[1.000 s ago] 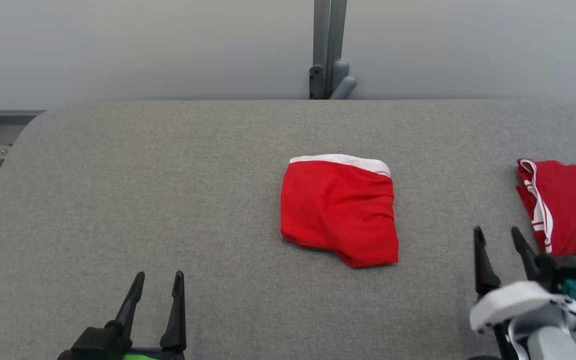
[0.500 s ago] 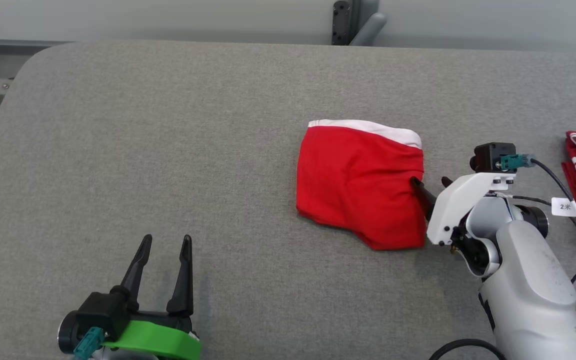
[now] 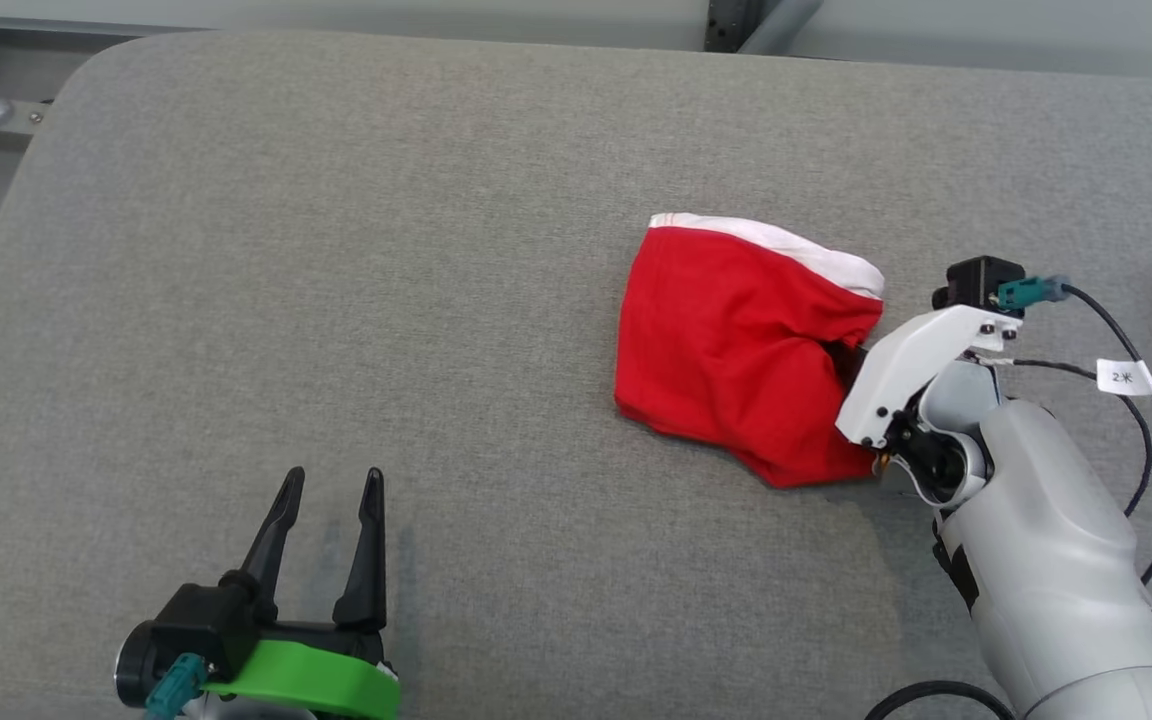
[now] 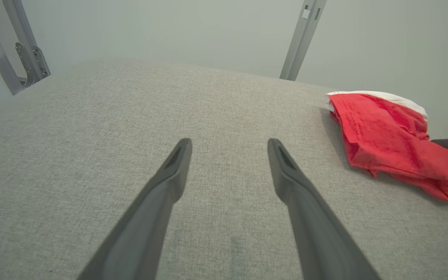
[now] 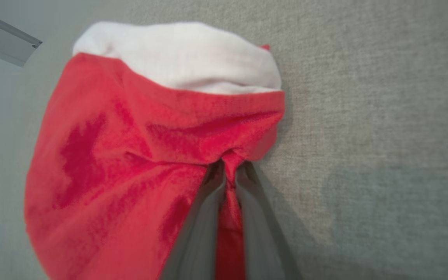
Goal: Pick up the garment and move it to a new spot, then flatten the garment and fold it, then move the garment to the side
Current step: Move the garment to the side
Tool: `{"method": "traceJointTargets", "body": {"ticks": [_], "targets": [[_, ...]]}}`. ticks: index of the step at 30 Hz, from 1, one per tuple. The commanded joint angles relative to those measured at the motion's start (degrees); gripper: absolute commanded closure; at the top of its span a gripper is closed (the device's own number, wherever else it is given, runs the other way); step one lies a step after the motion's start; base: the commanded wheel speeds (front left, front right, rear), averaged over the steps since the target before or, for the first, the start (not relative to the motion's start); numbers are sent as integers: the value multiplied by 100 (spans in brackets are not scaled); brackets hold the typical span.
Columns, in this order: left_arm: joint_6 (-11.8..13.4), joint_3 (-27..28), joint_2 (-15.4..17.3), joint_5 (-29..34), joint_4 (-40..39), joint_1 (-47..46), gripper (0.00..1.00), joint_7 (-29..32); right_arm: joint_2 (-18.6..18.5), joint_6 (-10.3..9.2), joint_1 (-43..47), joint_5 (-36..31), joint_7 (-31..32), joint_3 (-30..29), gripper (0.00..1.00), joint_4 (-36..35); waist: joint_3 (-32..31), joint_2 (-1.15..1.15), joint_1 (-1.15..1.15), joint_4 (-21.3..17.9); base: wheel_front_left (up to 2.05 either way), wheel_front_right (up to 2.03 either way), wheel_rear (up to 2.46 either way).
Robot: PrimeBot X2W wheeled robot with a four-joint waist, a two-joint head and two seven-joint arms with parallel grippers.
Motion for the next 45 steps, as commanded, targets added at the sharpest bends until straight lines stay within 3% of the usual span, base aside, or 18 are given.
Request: {"method": "traceJointTargets", "body": {"ticks": [1,6,13,19,25,33,35,45], "targets": [[-13,4,20,-15,-37,39,0,-15,8,1,-34,-8,68,55,100,-25,-63,0,0,-348,0,0,0],[-13,113,10,-22,-253,52,0,-14,-235,-2,-116,-83,538,260,100,-707,37,0,0,-1049,0,0,0],[-13,-80,146,6,-440,-236,0,-15,-901,0,25,-251,1767,63,100,-2378,471,0,0,-1781,0,0,0],[-13,-249,314,-50,-460,-557,0,-14,-1257,1,-238,-525,3064,-485,100,-3665,761,0,0,-1828,0,0,0],[-13,-448,547,-17,-278,-698,0,-15,-1460,1,-485,-930,4084,-1119,100,-4194,1004,0,0,-1586,0,0,0],[-13,-468,638,-58,-49,-809,0,-14,-2025,1,-663,-1406,4682,-1553,100,-3888,1302,0,0,-1167,0,0,0],[-13,-504,662,-77,21,-848,0,-14,-2324,0,-645,-1732,4518,-1522,100,-3686,1397,0,0,-1022,0,0,0],[-13,-488,640,-146,79,-1032,0,-14,-3051,-2,-508,-2927,3647,-1497,100,-2701,1622,0,0,-663,0,0,0]]}}
